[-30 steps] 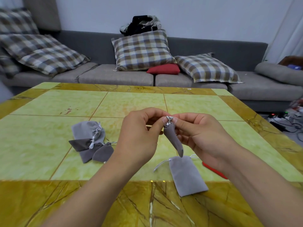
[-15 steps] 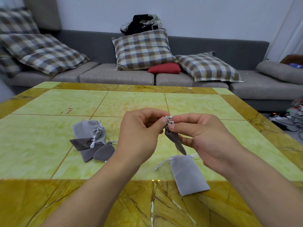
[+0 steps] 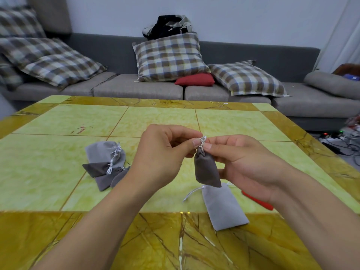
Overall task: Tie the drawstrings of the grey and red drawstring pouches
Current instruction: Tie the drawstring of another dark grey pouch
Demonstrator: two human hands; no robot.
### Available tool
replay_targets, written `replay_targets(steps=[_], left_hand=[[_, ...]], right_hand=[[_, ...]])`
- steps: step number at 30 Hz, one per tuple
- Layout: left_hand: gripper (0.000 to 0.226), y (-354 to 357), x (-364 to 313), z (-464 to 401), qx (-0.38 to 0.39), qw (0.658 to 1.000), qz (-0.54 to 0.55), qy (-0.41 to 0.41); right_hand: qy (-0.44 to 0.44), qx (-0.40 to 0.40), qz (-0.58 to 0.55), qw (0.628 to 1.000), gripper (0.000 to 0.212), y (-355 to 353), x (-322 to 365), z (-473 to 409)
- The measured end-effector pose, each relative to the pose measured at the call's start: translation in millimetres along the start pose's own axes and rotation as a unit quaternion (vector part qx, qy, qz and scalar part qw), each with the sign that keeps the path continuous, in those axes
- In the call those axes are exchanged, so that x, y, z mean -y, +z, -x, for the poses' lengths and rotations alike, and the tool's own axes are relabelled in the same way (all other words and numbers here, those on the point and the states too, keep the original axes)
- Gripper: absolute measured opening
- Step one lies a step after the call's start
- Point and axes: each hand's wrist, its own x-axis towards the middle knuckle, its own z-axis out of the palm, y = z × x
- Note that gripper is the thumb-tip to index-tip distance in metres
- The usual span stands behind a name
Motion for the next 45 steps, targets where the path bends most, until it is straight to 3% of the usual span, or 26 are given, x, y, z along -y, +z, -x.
replay_targets(steps=[4, 7, 9, 13, 15, 19, 22, 26, 28, 29, 32, 36, 39, 42, 45], left_hand=[[0.013, -3, 0, -1, 0.004, 0.999, -0.043, 0.026], [0.012, 1, -1, 1, -0.009, 0.997, -0.072, 0.036], [0.011, 3, 0, 3, -0.017, 0.995, -0.088, 0.040], [0.013, 7, -1, 5, -0.019, 0.988, -0.144, 0.057], [0.013, 9, -3, 7, -0.026, 0.983, -0.166, 0.076], [0.013, 9, -4, 7, -0.025, 0.978, -0.179, 0.106], [0.013, 5, -4, 6, -0.017, 0.984, -0.156, 0.090], [0.011, 1, -1, 1, -0.007, 0.998, -0.063, 0.026], [0.010, 0, 0, 0, -0.002, 1.000, -0.021, -0.010], [0.009, 2, 1, 1, -0.003, 1.000, -0.015, -0.018], [0.009, 8, 3, 3, -0.031, 0.999, -0.023, -0.019], [0.011, 17, -1, 10, -0.072, 0.991, -0.107, 0.042], [0.012, 21, -5, 14, -0.091, 0.978, -0.164, 0.087], [0.012, 17, -4, 12, -0.080, 0.985, -0.137, 0.065], [0.012, 13, -1, 10, -0.063, 0.995, -0.077, 0.030]], right_hand=[[0.002, 0.015, 0.004, 1.000, 0.025, -2, -1, -1], [-0.052, -0.047, 0.125, 0.990, 0.015, -1, 0, 0], [-0.109, -0.099, 0.233, 0.961, 0.008, 1, 1, -1], [-0.188, -0.150, 0.379, 0.894, 0.015, 6, -2, -3], [-0.186, -0.160, 0.363, 0.899, 0.015, 8, -6, -4], [-0.142, -0.142, 0.250, 0.947, 0.020, 8, -13, -6], [-0.084, -0.093, 0.127, 0.984, 0.021, 10, -9, -3], [-0.039, -0.054, 0.038, 0.997, 0.022, 10, -4, -1], [-0.056, -0.072, 0.086, 0.992, 0.018, 10, -3, -2], [-0.088, -0.106, 0.165, 0.977, 0.014, 9, -4, -3], [-0.162, -0.201, 0.354, 0.899, 0.015, 8, -2, -2], [-0.187, -0.218, 0.374, 0.882, 0.015, 14, -5, 2], [-0.197, -0.213, 0.346, 0.892, 0.016, 15, -6, 2], [-0.201, -0.187, 0.292, 0.916, 0.016, 12, -5, 3], [-0.215, -0.185, 0.283, 0.916, 0.014, 9, -3, 1]])
